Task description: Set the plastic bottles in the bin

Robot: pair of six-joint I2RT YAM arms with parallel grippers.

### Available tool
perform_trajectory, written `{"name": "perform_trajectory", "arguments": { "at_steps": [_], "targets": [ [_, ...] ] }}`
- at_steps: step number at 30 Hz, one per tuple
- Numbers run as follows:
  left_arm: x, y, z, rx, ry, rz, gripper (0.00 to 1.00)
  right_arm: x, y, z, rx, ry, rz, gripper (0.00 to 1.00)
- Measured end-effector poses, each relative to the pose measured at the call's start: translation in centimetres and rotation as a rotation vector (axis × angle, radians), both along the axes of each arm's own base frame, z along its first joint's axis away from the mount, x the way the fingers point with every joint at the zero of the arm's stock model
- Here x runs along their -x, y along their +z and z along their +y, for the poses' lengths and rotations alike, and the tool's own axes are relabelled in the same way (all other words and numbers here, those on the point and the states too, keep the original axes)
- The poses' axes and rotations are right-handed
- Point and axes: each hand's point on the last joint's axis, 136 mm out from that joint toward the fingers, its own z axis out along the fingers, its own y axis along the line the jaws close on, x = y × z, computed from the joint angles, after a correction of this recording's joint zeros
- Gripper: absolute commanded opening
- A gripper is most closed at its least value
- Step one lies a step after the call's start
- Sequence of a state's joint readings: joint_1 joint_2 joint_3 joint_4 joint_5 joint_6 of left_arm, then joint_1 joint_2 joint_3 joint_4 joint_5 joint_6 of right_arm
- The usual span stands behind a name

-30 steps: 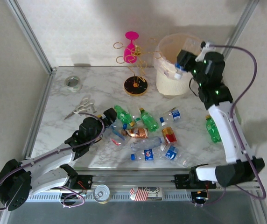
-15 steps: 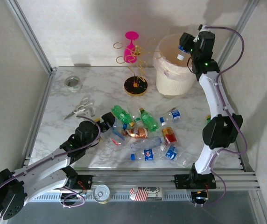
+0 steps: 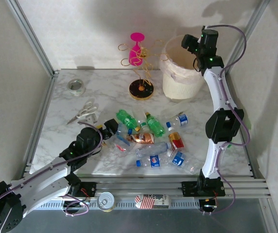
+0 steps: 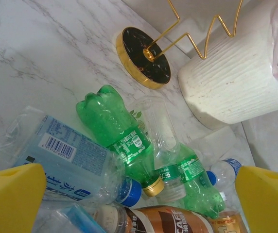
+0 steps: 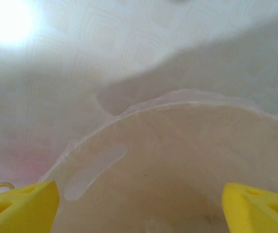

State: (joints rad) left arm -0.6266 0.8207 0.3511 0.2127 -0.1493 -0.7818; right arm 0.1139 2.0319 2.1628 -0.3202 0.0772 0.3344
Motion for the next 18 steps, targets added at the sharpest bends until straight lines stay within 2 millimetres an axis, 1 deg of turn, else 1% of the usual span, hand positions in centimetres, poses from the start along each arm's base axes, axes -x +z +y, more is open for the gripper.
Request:
{"name": "perform_trajectory", "arguments": {
  "at_steps": [4, 7, 10, 13, 15, 17, 18],
  "targets": [
    [-0.1, -0.7, -0.1, -0.031, -0.007, 0.013, 0.99, 1.5, 1.4, -0.3, 0.029, 0.003, -0.006, 0.96],
    [-0.2, -1.2, -0.2, -0.059, -0.013, 0.022, 1.00, 3.9, 2.4, -0.6, 0.053, 0.004, -0.001, 0.99],
    [-0.5, -1.4, -0.4, -0.070, -0.019, 0.016, 1.00, 7.7, 3.3, -1.3, 0.067, -0.009, 0.001, 0.99],
    [-1.0, -1.2, -1.0, -0.068, -0.032, 0.007, 1.00, 12.2, 3.2, -1.9, 0.054, -0.013, 0.003, 0.99],
    [-1.4, -1.1, -1.6, -0.059, -0.049, -0.002, 1.00, 15.4, 2.5, -2.2, 0.028, -0.016, 0.006, 0.99],
    [-1.7, -1.0, -2.3, -0.051, -0.069, -0.007, 1.00, 18.3, 1.1, -2.5, -0.003, -0.024, 0.019, 0.99],
    [-1.8, -1.1, -2.5, -0.048, -0.076, -0.007, 0.99, 19.4, 0.3, -2.6, -0.014, -0.030, 0.028, 0.99]
  ]
}}
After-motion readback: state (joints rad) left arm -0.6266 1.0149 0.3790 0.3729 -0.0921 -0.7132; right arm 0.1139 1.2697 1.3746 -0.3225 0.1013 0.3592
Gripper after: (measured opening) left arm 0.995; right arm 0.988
